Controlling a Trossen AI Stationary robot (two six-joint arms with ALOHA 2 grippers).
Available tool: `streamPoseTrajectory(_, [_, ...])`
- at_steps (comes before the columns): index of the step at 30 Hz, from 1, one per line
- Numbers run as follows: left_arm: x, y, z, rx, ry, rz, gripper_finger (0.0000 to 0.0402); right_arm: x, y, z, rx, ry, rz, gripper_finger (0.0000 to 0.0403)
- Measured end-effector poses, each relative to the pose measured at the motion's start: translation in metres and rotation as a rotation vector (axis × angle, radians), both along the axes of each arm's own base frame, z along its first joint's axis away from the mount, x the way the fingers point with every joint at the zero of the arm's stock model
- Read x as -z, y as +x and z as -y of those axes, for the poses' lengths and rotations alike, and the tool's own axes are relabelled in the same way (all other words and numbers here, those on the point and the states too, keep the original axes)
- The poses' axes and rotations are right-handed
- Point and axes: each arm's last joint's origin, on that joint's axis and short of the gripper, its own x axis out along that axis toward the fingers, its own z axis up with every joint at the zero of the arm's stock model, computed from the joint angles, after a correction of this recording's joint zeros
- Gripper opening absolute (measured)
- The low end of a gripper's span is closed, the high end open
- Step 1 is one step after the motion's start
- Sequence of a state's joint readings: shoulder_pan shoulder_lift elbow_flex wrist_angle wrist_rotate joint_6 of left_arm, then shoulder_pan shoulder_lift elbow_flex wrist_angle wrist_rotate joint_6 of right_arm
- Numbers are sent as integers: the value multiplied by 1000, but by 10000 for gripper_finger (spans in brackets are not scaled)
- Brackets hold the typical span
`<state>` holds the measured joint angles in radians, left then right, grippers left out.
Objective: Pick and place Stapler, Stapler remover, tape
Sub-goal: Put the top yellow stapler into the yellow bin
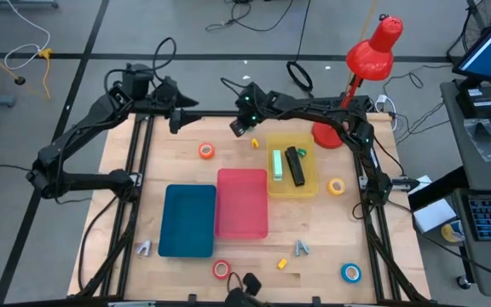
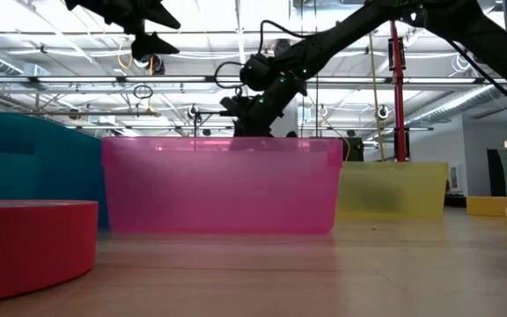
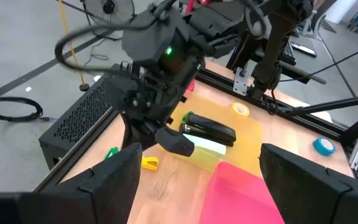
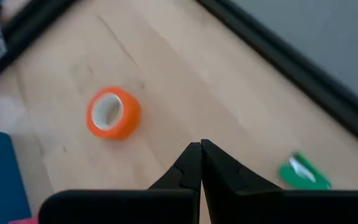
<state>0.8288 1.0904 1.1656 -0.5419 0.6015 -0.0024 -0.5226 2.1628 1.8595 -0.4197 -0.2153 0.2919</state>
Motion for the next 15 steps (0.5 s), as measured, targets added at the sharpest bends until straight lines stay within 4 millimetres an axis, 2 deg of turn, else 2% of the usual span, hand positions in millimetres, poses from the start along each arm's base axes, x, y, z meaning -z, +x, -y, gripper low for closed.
streamPoseTrajectory(7, [1, 0, 1, 4, -3, -12, 324, -5, 10, -9, -68, -78, 55, 0])
streamPoseTrajectory(15, [1, 0, 0, 8, 5, -14, 324, 5, -5, -5, -59, 54, -61, 17])
